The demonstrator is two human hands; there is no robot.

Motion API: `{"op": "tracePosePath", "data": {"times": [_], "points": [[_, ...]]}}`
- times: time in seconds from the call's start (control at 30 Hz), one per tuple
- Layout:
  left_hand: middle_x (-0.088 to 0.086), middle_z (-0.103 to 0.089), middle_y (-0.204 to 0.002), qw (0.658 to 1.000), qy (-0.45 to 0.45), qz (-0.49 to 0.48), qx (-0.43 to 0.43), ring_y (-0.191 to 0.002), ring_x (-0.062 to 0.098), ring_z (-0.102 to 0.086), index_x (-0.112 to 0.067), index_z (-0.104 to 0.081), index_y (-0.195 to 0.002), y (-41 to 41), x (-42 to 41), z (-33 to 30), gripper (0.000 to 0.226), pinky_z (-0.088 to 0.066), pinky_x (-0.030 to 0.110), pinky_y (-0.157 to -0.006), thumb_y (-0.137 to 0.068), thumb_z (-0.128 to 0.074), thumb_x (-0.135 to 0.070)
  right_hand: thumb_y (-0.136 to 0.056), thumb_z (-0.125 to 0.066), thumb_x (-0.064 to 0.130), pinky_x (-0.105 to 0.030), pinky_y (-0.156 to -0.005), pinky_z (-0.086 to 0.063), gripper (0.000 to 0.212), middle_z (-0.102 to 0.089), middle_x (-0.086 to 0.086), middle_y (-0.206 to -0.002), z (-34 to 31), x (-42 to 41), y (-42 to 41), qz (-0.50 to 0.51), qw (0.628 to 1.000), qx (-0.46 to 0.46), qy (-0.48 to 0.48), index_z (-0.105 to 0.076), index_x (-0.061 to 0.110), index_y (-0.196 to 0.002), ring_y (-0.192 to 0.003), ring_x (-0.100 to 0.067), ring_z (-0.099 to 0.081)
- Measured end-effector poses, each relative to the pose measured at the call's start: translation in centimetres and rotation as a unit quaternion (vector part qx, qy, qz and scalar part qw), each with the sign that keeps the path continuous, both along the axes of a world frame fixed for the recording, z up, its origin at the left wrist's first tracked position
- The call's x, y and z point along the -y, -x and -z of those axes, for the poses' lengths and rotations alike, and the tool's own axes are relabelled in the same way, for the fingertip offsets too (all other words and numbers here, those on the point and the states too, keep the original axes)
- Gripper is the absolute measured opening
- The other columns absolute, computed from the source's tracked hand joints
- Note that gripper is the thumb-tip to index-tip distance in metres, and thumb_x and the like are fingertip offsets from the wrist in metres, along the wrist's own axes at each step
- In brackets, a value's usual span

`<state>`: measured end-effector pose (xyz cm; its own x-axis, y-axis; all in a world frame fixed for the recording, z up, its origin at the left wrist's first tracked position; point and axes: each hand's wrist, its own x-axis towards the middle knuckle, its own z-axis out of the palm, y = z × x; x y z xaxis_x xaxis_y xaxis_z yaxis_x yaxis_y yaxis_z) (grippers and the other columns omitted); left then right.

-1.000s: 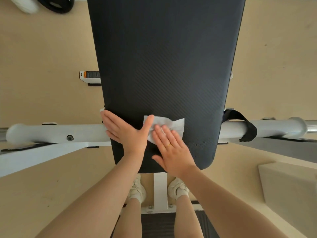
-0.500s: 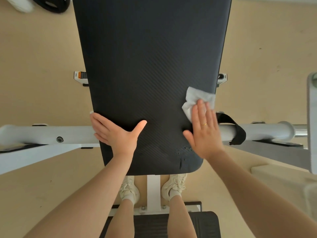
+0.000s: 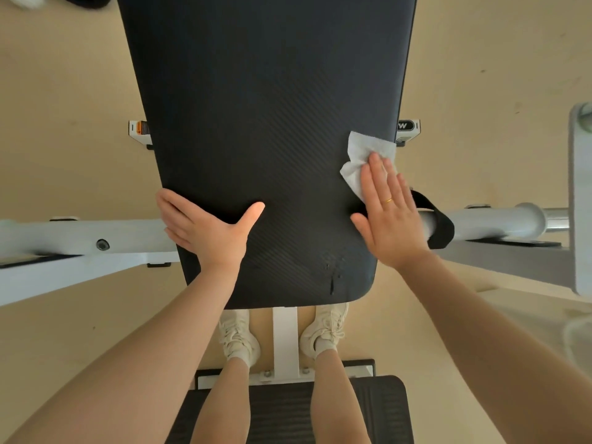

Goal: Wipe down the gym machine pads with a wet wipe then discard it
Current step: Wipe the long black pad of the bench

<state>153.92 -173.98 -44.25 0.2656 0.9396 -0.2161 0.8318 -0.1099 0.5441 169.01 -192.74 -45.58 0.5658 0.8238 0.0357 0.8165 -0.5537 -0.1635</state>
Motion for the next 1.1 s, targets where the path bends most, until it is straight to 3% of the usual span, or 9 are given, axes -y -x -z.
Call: {"op": "tracePosePath", "data": {"times": [0.17, 0.27, 0.43, 0.53, 0.63, 0.7, 0.83, 0.97, 1.1], "points": [[0.014, -0.003, -0.155, 1.0, 0.007, 0.01, 0.019, -0.143, 0.03, -0.004, -0.001, 0.004, -0.145, 0.4, -0.1, -0.5, 0.12, -0.004, 0.043, -0.115, -0.067, -0.073, -0.051, -0.091, -0.03, 0.042, -0.039, -0.113, -0.01, 0.07, -0.019, -0.017, -0.15, 2.0, -0.1, 8.4, -0.031, 0.998, -0.044, 0.033, -0.013, 0.0, -0.144, -0.137, -0.031, -0.017], [0.013, -0.004, -0.155, 0.997, 0.034, 0.028, 0.062, -0.143, 0.027, -0.006, -0.003, 0.002, -0.146, 1.5, -0.5, -0.5, 0.113, -0.008, 0.043, -0.117, -0.07, -0.067, -0.052, -0.09, -0.025, 0.045, -0.04, -0.115, -0.017, 0.071, -0.018, -0.01, -0.152, 3.0, -1.6, 14.3, -0.056, 0.994, -0.062, 0.068, -0.009, 0.004, -0.146, -0.139, -0.026, -0.018], [0.002, -0.007, -0.156, 0.983, 0.098, 0.055, 0.147, -0.143, 0.014, -0.008, -0.015, -0.006, -0.147, 4.3, -1.8, -1.0, 0.067, -0.012, 0.036, -0.118, -0.094, -0.043, -0.029, -0.088, -0.025, 0.048, -0.042, -0.11, -0.021, 0.067, -0.027, -0.008, -0.149, 2.5, -5.5, 16.1, -0.148, 0.984, -0.068, 0.077, -0.028, 0.007, -0.141, -0.137, -0.021, -0.029], [-0.007, -0.023, -0.153, 0.97, 0.168, 0.033, 0.175, -0.14, 0.008, -0.021, -0.025, -0.02, -0.145, 5.7, -3.2, -1.5, 0.048, -0.018, 0.028, -0.115, -0.099, -0.03, -0.028, -0.086, -0.033, 0.046, -0.035, -0.114, -0.017, 0.068, -0.036, -0.013, -0.147, 1.9, -6.2, 12.4, -0.031, 0.998, -0.043, 0.037, -0.027, 0.005, -0.141, -0.136, -0.026, -0.03], [-0.013, -0.047, -0.135, 0.947, 0.247, 0.001, 0.205, -0.128, 0.009, -0.042, -0.03, -0.042, -0.134, 6.9, -4.8, -1.6, 0.043, -0.033, 0.031, -0.109, -0.097, -0.024, -0.041, -0.096, -0.018, 0.047, -0.04, -0.115, -0.012, 0.064, -0.027, -0.016, -0.15, 1.3, -6.6, 11.2, 0.054, 0.997, -0.041, 0.035, -0.016, 0.004, -0.144, -0.14, -0.027, -0.016], [-0.016, -0.05, -0.122, 0.937, 0.281, 0.018, 0.204, -0.118, 0.008, -0.047, -0.032, -0.044, -0.129, 7.8, -5.1, -1.6, 0.04, -0.039, 0.024, -0.097, -0.099, -0.019, -0.038, -0.095, -0.019, 0.046, -0.042, -0.112, -0.012, 0.066, -0.024, -0.017, -0.151, 1.1, -8.0, 13.1, 0.076, 0.995, -0.051, 0.034, -0.013, 0.002, -0.144, -0.14, -0.027, -0.014], [-0.009, -0.057, -0.118, 0.927, 0.317, 0.031, 0.198, -0.113, 0.011, -0.053, -0.039, -0.048, -0.119, 10.1, -5.1, -0.6, 0.04, -0.041, 0.026, -0.092, -0.098, -0.014, -0.043, -0.089, -0.026, 0.045, -0.039, -0.116, -0.011, 0.069, -0.021, -0.011, -0.15, 2.8, -11.4, 19.9, -0.007, 0.997, -0.05, 0.06, -0.019, 0.003, -0.142, -0.14, -0.024, -0.016], [-0.005, -0.057, -0.126, 0.929, 0.331, 0.047, 0.161, -0.118, 0.012, -0.05, -0.045, -0.053, -0.111, 11.1, -5.7, 0.3, 0.049, -0.036, 0.033, -0.102, -0.081, -0.02, -0.064, -0.098, -0.001, 0.042, -0.035, -0.116, 0.005, 0.06, -0.022, -0.008, -0.15, 5.1, -11.1, 25.9, -0.131, 0.981, -0.073, 0.119, -0.021, 0.005, -0.142, -0.142, -0.022, -0.007], [-0.011, -0.058, -0.119, 0.936, 0.305, 0.08, 0.159, -0.115, 0.012, -0.053, -0.043, -0.05, -0.11, 11.1, -5.5, 0.2, 0.044, -0.038, 0.038, -0.103, -0.082, -0.018, -0.056, -0.092, -0.02, 0.042, -0.033, -0.116, 0.008, 0.061, -0.022, -0.005, -0.148, 5.6, -9.2, 24.8, -0.186, 0.972, -0.047, 0.136, -0.022, 0.008, -0.142, -0.136, -0.016, -0.03]]}}
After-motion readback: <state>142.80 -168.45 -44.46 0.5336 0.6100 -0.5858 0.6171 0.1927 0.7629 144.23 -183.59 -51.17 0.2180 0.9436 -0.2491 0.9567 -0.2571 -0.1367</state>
